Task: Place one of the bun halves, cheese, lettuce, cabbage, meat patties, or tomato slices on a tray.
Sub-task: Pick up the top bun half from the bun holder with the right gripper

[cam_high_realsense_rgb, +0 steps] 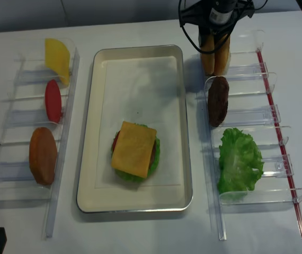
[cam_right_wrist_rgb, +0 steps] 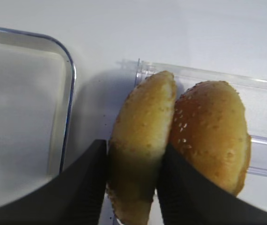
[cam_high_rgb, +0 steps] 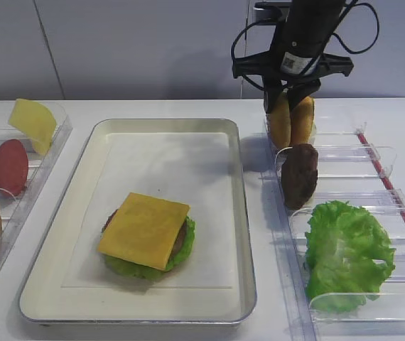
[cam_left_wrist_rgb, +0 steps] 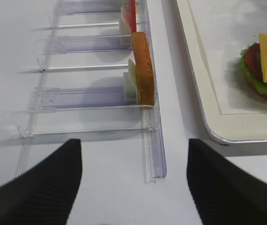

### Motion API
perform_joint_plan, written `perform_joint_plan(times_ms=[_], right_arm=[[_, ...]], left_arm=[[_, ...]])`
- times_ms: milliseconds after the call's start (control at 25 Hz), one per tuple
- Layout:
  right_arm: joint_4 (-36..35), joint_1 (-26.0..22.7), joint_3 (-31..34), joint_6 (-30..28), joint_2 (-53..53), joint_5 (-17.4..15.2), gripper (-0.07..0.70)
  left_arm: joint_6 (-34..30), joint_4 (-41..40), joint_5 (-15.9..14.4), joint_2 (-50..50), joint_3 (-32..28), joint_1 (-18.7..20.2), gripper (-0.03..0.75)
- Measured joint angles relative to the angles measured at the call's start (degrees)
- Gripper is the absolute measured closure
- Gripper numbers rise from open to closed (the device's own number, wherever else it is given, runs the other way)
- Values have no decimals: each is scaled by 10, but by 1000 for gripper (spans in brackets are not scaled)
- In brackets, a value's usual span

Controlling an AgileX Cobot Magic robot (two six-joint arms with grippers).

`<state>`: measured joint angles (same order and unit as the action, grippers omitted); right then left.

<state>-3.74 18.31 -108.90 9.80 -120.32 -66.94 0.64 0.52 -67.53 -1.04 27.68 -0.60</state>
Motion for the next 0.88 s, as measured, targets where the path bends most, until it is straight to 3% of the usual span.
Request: perform_joint_plan(times_ms=[480, 640, 880], right_arm=[[2, 0, -9, 1, -2, -16, 378], [3, 0, -51, 1, -5, -41, 382], [-3, 0, -129, 1, -6, -44, 386]], left_arm=[[0, 0, 0, 0, 0, 0, 260], [0, 0, 0, 0, 0, 0, 260], [0, 0, 0, 0, 0, 0, 259]])
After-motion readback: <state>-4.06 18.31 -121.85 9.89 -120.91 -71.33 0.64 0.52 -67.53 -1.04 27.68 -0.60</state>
